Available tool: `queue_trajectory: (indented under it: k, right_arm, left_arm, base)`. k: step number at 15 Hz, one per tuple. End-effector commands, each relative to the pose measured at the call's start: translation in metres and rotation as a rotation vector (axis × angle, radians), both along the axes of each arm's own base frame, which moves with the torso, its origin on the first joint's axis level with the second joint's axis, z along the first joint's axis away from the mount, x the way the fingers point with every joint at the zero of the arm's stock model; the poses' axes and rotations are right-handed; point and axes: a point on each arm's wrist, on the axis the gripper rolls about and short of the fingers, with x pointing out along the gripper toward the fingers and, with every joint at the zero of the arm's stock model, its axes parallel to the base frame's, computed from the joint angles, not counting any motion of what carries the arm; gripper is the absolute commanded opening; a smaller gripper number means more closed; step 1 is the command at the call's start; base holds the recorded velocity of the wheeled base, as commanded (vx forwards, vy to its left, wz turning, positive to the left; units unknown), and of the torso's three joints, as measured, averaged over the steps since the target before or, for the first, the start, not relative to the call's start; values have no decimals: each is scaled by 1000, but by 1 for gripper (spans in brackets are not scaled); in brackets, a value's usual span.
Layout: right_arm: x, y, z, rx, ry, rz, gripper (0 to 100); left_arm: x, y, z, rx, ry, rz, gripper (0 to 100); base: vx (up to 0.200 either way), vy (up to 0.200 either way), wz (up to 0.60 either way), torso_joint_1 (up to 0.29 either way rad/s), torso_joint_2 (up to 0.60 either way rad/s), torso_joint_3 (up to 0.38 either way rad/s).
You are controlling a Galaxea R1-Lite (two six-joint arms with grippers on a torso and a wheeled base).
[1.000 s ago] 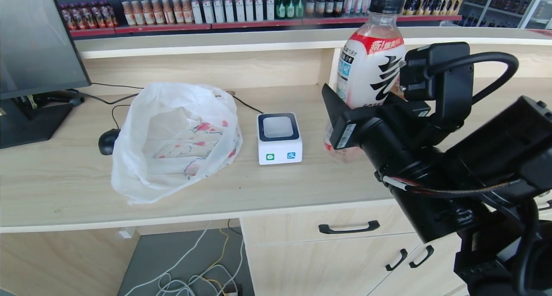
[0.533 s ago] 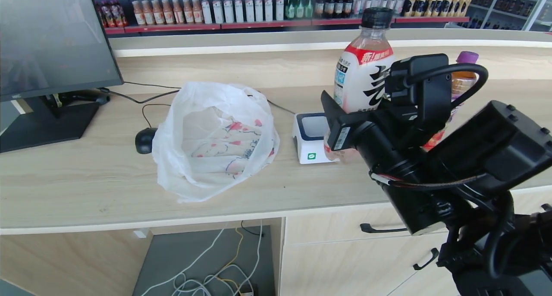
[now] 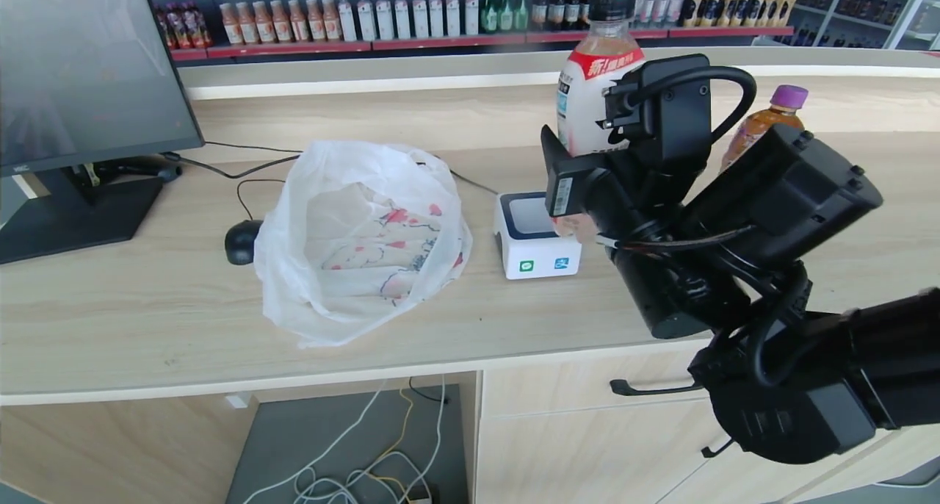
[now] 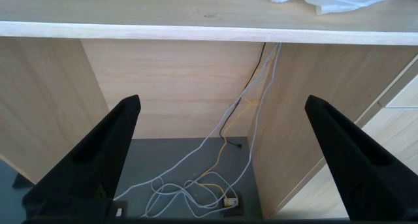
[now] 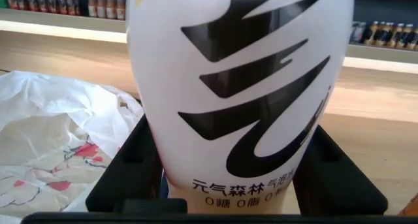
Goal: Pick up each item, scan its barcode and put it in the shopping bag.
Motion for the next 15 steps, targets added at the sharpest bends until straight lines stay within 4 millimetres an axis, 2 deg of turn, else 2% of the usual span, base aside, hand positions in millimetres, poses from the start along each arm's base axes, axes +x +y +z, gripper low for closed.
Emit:
queue_trajectory:
  k: [1, 4, 7, 10, 13, 15]
  right_arm:
    - [19, 1, -3, -14, -8, -47, 0]
    - [27, 6, 9, 31, -36, -86, 0]
    - [28, 7, 3, -4, -26, -88, 0]
    - [35, -1, 5, -177, -63, -113, 0]
    - [38, -5, 21, -404, -101, -70, 0]
    - [42, -5, 24, -497, -118, -75, 0]
  left_arm:
    - [0, 0, 0, 0, 0, 0, 100]
    - [0, 0, 0, 0, 0, 0, 100]
    - [0, 0, 0, 0, 0, 0, 100]
    - [0, 0, 0, 0, 0, 0, 100]
    - [0, 0, 0, 0, 0, 0, 100]
    - [0, 0, 0, 0, 1, 0, 100]
  base:
    - [0, 0, 0, 0, 0, 0]
    - [0, 0, 0, 0, 0, 0]
    - [0, 0, 0, 0, 0, 0]
    - [0, 0, 0, 0, 0, 0]
    - [0, 0, 0, 0, 0, 0]
    - [0, 0, 0, 0, 0, 0]
